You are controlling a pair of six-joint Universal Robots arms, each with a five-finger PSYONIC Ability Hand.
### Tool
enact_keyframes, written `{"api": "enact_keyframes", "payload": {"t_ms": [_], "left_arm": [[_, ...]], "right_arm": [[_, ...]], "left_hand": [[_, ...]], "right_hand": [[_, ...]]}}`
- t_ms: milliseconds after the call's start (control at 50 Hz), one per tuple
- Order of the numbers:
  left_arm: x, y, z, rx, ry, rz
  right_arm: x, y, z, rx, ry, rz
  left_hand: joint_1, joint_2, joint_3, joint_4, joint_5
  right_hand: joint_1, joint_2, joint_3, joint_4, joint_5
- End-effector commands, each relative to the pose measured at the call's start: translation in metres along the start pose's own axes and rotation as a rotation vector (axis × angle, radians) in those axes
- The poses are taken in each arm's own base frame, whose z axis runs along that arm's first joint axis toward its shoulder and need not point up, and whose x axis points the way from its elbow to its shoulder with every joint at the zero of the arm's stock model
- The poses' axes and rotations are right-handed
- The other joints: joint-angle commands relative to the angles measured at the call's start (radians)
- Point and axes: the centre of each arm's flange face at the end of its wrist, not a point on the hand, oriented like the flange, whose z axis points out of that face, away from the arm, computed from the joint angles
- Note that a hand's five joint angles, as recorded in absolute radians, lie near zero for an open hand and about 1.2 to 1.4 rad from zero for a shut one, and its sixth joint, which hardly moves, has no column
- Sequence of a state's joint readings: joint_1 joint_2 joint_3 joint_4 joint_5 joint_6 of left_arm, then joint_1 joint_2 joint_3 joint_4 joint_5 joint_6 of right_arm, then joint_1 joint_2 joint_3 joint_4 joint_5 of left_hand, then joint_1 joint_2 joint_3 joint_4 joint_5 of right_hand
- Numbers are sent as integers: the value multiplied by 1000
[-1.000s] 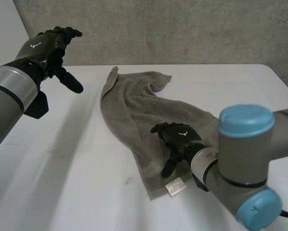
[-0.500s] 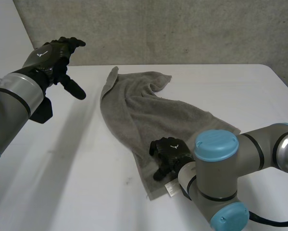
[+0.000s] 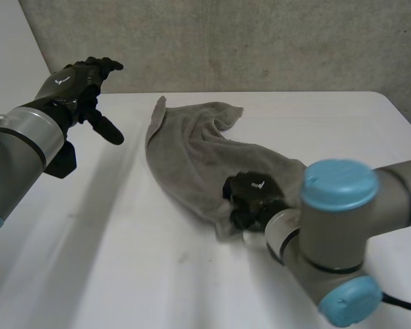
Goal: Fold the towel.
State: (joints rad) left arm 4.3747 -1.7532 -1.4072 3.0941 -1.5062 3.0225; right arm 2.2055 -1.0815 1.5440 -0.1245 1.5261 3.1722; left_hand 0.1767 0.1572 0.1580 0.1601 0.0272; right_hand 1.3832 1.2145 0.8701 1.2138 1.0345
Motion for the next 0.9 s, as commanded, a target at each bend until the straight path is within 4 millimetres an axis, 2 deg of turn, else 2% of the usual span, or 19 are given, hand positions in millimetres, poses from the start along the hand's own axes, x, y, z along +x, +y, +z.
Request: {"api": "enact_keyframes", "payload": {"t_ms": [20, 40, 80, 160, 200, 240, 260, 300, 320, 340, 360, 400, 420, 460, 560, 680, 800, 860, 900], "left_arm": [[-1, 23, 9, -70, 1, 18], [-1, 23, 9, -71, 1, 18], [1, 42, 14, -124, 20, 67], [3, 60, 20, -174, 61, 138], [5, 78, 23, -222, 110, 204], [6, 85, 23, -242, 134, 227], [6, 85, 23, -242, 134, 227], [12, 97, 24, -267, 188, 233], [12, 97, 24, -267, 188, 233], [15, 103, 24, -277, 211, 224], [19, 109, 23, -285, 232, 216], [23, 114, 23, -288, 242, 208], [28, 118, 22, -284, 256, 198], [33, 121, 21, -275, 267, 184], [43, 125, 20, -244, 282, 99], [58, 138, 17, -275, 302, -40], [64, 148, 15, -307, 307, -84], [62, 153, 19, -303, 266, -85], [55, 158, 24, -296, 191, -81]], "right_arm": [[33, -30, -29, -41, 34, -137], [33, -30, -29, -41, 34, -137], [40, -36, -41, -48, 36, -157], [44, -43, -55, -43, 34, -167], [44, -49, -64, -37, 25, -176], [42, -64, -82, -1, 5, -193], [42, -64, -82, -1, 5, -193], [39, -82, -98, 57, -10, -205], [39, -82, -98, 58, -10, -206], [37, -94, -106, 103, -13, -215], [37, -94, -106, 103, -13, -215], [34, -116, -121, 192, -16, -236], [34, -117, -121, 193, -16, -236], [29, -133, -136, 249, -18, -252], [23, -151, -154, 294, -19, -264], [20, -168, -167, 336, -6, -274], [18, -174, -173, 352, -7, -270], [17, -176, -178, 360, -10, -255], [16, -177, -181, 367, -10, -251]], "left_hand": [[13, 33, 32, 30, -12], [13, 33, 32, 30, -12], [19, 39, 38, 36, -6], [22, 42, 41, 39, -3], [28, 48, 47, 45, 3], [25, 45, 44, 42, 0], [25, 45, 44, 42, 0], [28, 48, 47, 45, 3], [28, 48, 47, 45, 3], [28, 48, 47, 45, 3], [25, 45, 44, 42, 0], [25, 45, 44, 42, 0], [25, 45, 44, 42, 0], [25, 45, 44, 42, 0], [28, 48, 47, 45, 3], [37, 56, 55, 53, 12], [63, 83, 82, 80, 38], [181, 200, 199, 197, 156], [435, 454, 453, 451, 410]], "right_hand": [[13, 182, 526, 182, 187], [13, 182, 526, 182, 187], [13, 182, 526, 182, 187], [13, 182, 526, 182, 187], [13, 182, 526, 182, 187], [13, 182, 526, 182, 187], [13, 182, 526, 182, 187], [13, 182, 526, 182, 187], [13, 182, 526, 182, 187], [13, 182, 526, 182, 187], [13, 182, 526, 182, 187], [13, 182, 526, 182, 187], [13, 182, 526, 182, 187], [13, 182, 526, 182, 187], [13, 182, 526, 182, 187], [13, 182, 526, 182, 187], [13, 182, 526, 182, 187], [13, 182, 526, 182, 187], [13, 182, 526, 182, 187]]}}
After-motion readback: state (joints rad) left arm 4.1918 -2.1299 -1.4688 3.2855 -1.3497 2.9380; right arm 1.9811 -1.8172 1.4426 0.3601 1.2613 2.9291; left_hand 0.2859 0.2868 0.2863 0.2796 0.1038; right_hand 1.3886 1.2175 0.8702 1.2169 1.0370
